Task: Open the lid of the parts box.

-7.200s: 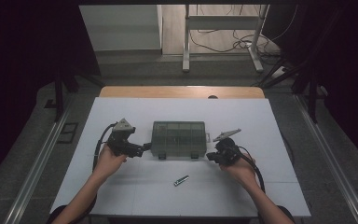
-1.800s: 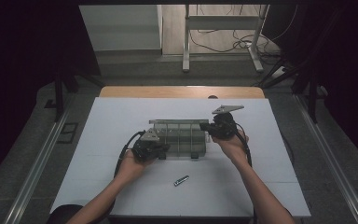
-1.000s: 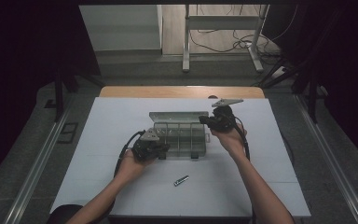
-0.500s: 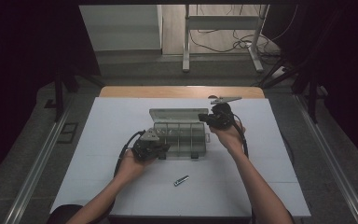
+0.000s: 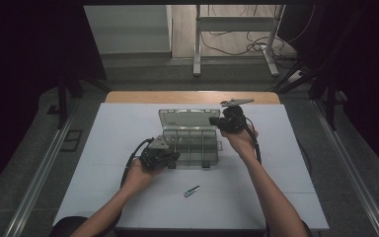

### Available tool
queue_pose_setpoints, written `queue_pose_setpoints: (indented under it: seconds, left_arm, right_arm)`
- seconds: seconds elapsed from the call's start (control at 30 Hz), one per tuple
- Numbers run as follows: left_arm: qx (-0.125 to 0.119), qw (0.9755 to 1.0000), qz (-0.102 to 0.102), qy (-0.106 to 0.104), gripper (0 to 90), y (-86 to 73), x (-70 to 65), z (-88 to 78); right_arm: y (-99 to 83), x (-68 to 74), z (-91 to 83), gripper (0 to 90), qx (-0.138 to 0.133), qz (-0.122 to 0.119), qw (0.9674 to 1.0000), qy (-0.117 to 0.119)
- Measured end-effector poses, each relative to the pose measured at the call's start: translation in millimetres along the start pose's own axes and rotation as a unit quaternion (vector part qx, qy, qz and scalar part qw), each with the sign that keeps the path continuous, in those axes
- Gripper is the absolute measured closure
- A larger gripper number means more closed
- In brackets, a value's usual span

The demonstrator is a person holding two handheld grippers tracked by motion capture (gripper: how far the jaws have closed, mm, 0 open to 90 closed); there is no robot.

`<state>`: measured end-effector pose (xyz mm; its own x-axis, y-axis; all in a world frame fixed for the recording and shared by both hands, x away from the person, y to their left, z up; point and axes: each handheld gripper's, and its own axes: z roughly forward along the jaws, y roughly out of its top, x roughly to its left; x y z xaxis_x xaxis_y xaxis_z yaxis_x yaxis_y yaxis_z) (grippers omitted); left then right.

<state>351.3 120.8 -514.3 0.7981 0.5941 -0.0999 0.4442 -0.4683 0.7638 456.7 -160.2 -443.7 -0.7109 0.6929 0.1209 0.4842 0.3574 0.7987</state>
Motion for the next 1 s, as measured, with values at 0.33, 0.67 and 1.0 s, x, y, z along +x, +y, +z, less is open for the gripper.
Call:
queue_pose_setpoints:
  seconds: [0.33, 0.67, 1.0]
  left_arm:
    - [0.001, 1.0, 0.002, 0.0, 89.9, 0.0, 0.3, -0.1]
    - [0.001, 1.0, 0.002, 0.0, 89.8, 0.1, 0.2, -0.1]
    - [0.002, 1.0, 0.002, 0.0, 89.8, 0.2, 0.4, -0.1]
  right_arm:
    - [5.0, -3.2, 2.5, 88.8, -0.004, -0.001, 1.0, -0.003]
    - [8.9, -6.1, 5.5, 88.8, -0.007, -0.004, 0.9999, -0.007]
    - [10.8, -10.7, 7.7, 88.8, -0.008, 0.001, 0.9999, -0.01]
